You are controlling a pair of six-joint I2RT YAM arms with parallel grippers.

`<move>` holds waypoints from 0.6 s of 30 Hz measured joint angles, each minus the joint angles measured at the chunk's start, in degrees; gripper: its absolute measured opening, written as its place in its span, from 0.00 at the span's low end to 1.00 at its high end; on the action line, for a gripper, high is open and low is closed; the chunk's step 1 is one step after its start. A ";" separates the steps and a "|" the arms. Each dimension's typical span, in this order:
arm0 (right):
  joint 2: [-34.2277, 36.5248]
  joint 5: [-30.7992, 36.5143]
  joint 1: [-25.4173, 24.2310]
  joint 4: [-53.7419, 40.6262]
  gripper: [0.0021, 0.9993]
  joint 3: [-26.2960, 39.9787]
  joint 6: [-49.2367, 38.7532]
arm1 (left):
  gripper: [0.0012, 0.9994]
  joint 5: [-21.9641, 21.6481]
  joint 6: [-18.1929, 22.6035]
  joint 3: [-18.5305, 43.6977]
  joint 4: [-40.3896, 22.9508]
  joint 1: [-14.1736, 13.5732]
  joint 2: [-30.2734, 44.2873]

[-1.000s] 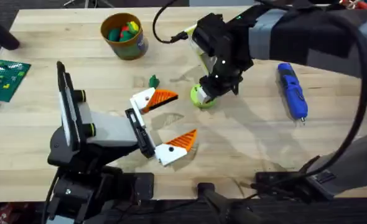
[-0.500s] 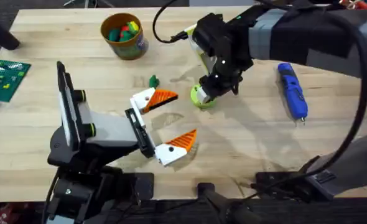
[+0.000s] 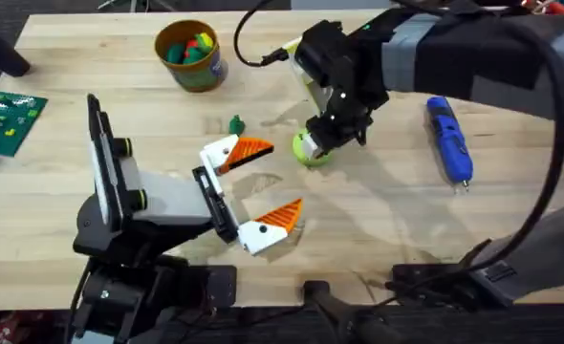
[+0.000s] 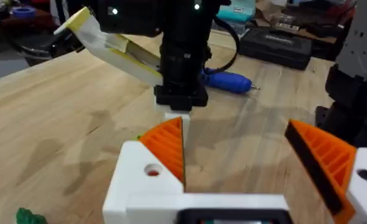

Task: Pick up the gripper from the table and insert it into the empty holder that is missing its gripper. Then pick up a screw, insert it into the mounting hole, and use the screwdriver to tighten it. Finally, clean up the table by picking up the vegetable and placing it into the bucket.

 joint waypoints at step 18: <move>-0.63 -0.06 0.28 -0.32 0.44 0.83 -0.22 | 0.98 0.00 0.00 0.00 0.00 0.00 0.00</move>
